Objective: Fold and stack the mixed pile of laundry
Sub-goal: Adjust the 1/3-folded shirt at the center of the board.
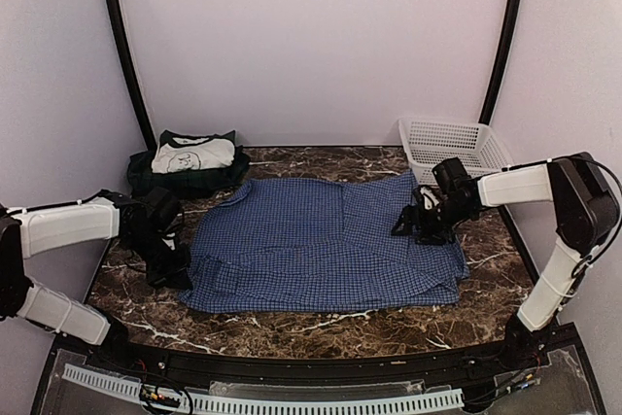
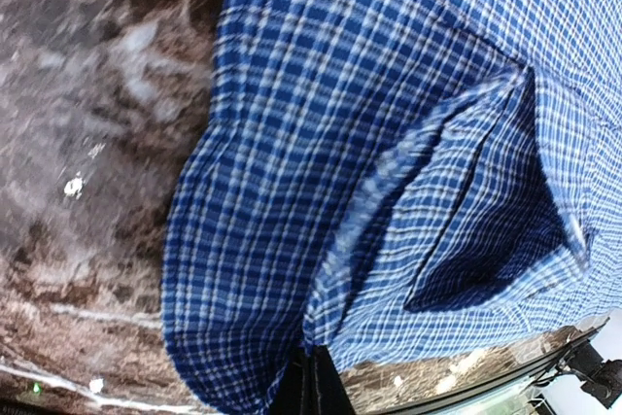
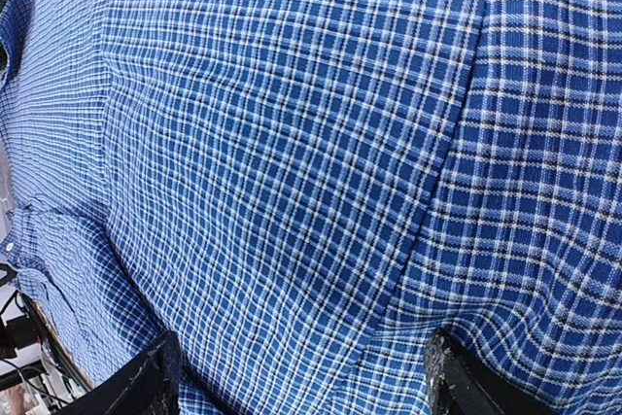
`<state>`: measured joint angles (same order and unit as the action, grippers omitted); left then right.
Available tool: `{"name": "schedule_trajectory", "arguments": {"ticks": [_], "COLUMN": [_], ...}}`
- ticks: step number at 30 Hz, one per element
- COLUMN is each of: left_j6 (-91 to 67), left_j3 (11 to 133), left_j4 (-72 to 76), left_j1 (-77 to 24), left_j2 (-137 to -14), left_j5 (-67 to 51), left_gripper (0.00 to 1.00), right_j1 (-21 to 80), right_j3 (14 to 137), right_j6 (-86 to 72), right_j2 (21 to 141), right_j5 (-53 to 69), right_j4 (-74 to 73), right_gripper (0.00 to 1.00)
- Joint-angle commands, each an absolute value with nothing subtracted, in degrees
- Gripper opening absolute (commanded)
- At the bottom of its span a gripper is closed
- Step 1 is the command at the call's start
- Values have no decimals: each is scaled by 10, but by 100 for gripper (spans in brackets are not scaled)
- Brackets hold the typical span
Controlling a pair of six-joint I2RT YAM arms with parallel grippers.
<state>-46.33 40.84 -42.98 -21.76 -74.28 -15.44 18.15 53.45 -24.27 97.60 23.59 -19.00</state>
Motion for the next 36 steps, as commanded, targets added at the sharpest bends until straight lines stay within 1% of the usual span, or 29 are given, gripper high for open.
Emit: {"name": "schedule_trajectory", "arguments": {"ticks": [1,6,13,15,16,17,18,19,20,21,22,23,24,27,29,30,32,33,36], "left_j6": [-477,-475,-473,-476,-477,-480,-482,-483,-481,-470,-464,-446,-430,-359,-333,-327,-331,-332,-334], "left_j3": [424,422,406,404,407,410,423,431,450,462,487,508,517,549,554,552,542,540,543], "left_j4": [-520,-581,-570,-562,-562,-564,-565,-565,-564,-562,-561,-549,-537,-483,-438,-417,-355,-322,-288], "left_j1": [-220,-220,-218,-215,-210,-209,-209,-208,-208,-208,-208,-208,-209,-222,-231,-234,-252,-265,-287], "left_j2": [-699,-686,-710,-715,-712,-708,-697,-691,-681,-677,-673,-673,-677,-693,-704,-711,-726,-735,-797], "left_j5": [-140,-123,-135,-138,-134,-127,-112,-101,-75,-63,-43,-39,-61,-107,-158,-203,-235,-241,-244], "left_gripper": [0,0,0,8,17,22,31,34,40,42,49,51,54,56,58,61,62,63,61], "right_j1": [176,176,176,176,176,177,177,177,177,177,176,177,177,182,194,207,240,255,281], "right_j3": [531,541,542,540,537,536,536,538,541,547,555,563,571,575,565,552,532,522,483], "right_j6": [-245,-247,-245,-241,-240,-240,-239,-237,-235,-230,-222,-214,-204,-189,-195,-204,-228,-241,-281], "right_j2": [998,1008,1005,990,978,962,945,924,903,883,862,845,827,785,770,764,759,762,780], "right_j5": [238,239,239,242,252,259,261,259,252,241,231,225,228,276,318,336,365,371,399], "right_j4": [-183,-193,-203,-209,-209,-211,-218,-225,-236,-250,-264,-278,-290,-308,-308,-299,-275,-263,-210], "right_gripper": [84,85,86,86,86,86,86,86,87,87,88,89,89,89,87,86,85,85,82]}}
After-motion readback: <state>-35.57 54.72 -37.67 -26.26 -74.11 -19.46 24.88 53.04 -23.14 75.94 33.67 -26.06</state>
